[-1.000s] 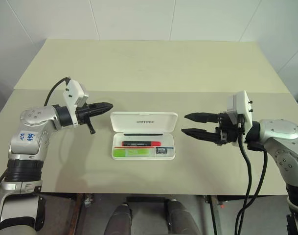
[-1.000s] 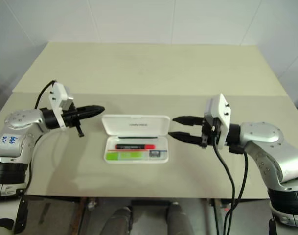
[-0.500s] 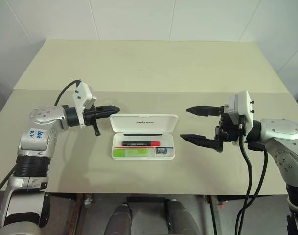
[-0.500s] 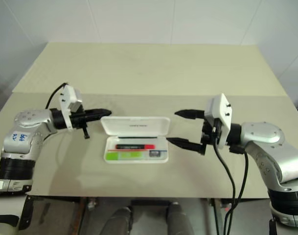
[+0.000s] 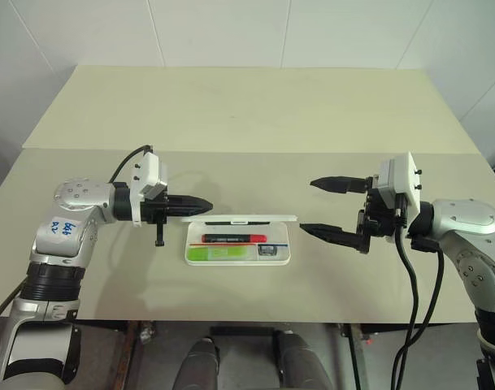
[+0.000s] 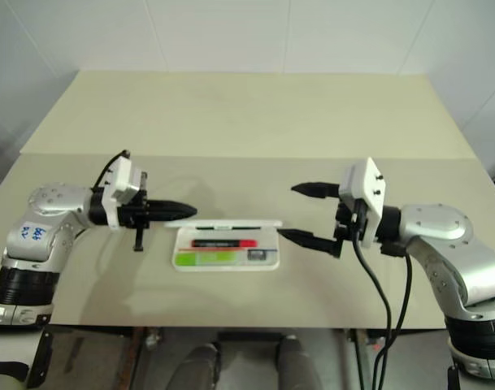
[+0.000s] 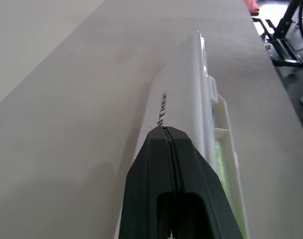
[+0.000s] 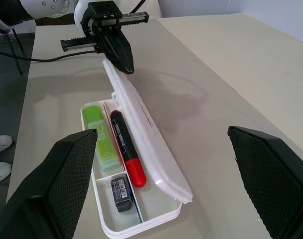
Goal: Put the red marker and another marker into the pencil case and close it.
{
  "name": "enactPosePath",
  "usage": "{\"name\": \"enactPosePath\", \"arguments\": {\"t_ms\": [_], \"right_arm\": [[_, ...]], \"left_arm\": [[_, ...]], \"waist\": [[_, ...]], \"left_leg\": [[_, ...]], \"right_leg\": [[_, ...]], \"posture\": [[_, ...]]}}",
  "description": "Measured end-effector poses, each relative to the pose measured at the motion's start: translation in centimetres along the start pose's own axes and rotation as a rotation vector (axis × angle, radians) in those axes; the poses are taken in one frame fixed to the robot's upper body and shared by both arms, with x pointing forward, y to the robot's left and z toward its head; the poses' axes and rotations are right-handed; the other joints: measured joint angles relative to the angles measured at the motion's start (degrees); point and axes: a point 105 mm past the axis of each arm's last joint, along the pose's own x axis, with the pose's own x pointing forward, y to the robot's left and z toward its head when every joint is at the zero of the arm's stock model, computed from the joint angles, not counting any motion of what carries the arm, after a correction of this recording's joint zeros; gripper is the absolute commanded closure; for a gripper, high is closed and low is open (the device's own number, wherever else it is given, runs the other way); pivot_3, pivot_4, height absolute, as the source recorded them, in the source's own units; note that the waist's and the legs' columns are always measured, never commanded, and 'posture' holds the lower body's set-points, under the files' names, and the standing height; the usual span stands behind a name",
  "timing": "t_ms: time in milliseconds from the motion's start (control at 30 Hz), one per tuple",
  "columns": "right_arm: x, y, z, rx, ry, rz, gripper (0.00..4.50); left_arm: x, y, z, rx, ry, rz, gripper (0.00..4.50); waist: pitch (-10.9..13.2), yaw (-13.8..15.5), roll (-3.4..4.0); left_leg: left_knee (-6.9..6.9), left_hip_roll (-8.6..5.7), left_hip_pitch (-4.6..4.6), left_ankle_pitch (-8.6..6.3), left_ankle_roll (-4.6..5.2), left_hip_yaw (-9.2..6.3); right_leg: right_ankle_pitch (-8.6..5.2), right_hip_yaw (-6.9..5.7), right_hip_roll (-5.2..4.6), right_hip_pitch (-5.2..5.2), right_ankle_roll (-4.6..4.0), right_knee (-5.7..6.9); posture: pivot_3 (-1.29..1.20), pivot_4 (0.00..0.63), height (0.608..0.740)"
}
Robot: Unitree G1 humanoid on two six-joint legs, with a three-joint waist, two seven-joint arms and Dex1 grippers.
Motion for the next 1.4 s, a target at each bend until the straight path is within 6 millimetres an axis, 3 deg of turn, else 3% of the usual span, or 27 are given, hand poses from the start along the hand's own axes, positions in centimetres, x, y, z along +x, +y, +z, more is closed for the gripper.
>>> {"name": "enactPosePath", "arguments": {"t_ms": [300, 600, 1033, 1400], "right_arm": [[0.2, 0.1, 0.1, 0.0, -0.012, -0.015, 0.05], [0.3, 0.3, 0.1, -0.004, -0.016, -0.03, 0.05], [0.4, 0.2, -0.2, 0.003, -0.012, -0.054, 0.05], [1.1, 0.5, -0.6, 0.016, -0.026, -0.056, 0.05]], "left_arm": [[0.4, -2.2, -2.9, -0.045, 0.156, -0.122, 4.5], [1.1, -1.6, -4.8, -0.07, 0.246, -0.065, 4.5], [2.7, -2.0, -4.6, -0.045, 0.241, -0.122, 4.5], [2.4, -2.5, -4.5, -0.041, 0.291, -0.192, 4.5]], "waist": [[0.0, 0.0, 0.0], [0.0, 0.0, 0.0], [0.0, 0.1, 0.0], [0.0, 0.0, 0.01]], "left_leg": [[0.0, 0.0, 0.0, 0.0, 0.0, 0.01], [-0.01, 0.0, 0.01, 0.0, 0.01, 0.01], [0.01, 0.0, 0.05, 0.0, 0.0, 0.01], [0.01, 0.0, 0.06, 0.0, 0.01, 0.01]], "right_leg": [[-0.01, 0.0, 0.0, 0.0, -0.02, -0.02], [-0.01, 0.0, 0.0, 0.0, -0.02, -0.01], [-0.01, 0.01, 0.0, 0.06, -0.01, -0.01], [-0.01, 0.01, 0.01, 0.06, -0.01, 0.0]], "posture": [[0.0, 0.15, 0.74], [0.0, 0.15, 0.74], [0.0, 0.15, 0.74], [0.0, 0.15, 0.74]]}}
